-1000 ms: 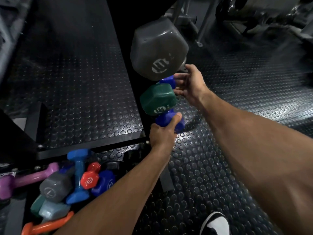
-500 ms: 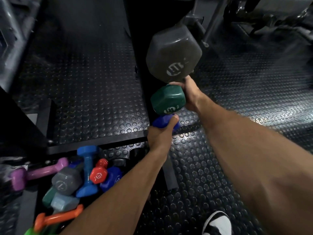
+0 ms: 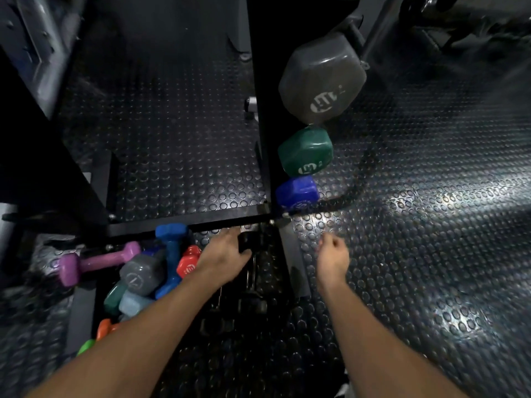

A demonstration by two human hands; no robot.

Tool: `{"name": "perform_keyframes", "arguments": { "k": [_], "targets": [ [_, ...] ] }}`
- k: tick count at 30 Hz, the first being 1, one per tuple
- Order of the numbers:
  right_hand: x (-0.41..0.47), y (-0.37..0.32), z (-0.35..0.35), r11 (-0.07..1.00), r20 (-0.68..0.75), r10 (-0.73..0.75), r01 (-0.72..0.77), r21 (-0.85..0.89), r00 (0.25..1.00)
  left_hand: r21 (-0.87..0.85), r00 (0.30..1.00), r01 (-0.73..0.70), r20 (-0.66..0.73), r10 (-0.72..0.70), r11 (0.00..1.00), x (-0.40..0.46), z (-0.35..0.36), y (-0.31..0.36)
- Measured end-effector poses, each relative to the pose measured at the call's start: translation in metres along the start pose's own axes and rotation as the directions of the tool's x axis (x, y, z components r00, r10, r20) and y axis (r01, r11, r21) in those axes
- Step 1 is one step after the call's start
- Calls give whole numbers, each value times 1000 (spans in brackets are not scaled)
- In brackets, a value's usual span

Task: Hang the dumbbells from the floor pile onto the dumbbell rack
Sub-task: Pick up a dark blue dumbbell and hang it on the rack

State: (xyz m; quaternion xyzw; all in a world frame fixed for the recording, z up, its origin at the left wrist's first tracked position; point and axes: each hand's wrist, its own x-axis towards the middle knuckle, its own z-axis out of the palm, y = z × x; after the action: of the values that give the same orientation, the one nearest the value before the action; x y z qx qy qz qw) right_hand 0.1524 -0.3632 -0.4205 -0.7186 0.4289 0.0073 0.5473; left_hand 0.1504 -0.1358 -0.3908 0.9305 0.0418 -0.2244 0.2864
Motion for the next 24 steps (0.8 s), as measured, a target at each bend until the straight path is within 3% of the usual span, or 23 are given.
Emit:
{"name": "perform_keyframes", "arguments": {
  "k": [3,6,12,21,24],
  "targets": [
    [-31,44,7,994,144,108,-107,-13,984,472,997,-58,79,24,880,-16,5,-35],
    [-54,63,26,987,317,151,-127,-93,937,695,990,-122,133,40,708,-33,8,-65],
    [-66,79,71,967,408,155,-55,-248,899,692,971,-234,133,198,683,-33,7,-93],
    [-47,101,122,937,392,183,-40,-346,902,723,975,-219,128,185,656,-28,16,-94],
    [-43,104,128,941,361,129,1,-339,924,712,974,-219,124,187,667,-28,18,-96]
  ]
}}
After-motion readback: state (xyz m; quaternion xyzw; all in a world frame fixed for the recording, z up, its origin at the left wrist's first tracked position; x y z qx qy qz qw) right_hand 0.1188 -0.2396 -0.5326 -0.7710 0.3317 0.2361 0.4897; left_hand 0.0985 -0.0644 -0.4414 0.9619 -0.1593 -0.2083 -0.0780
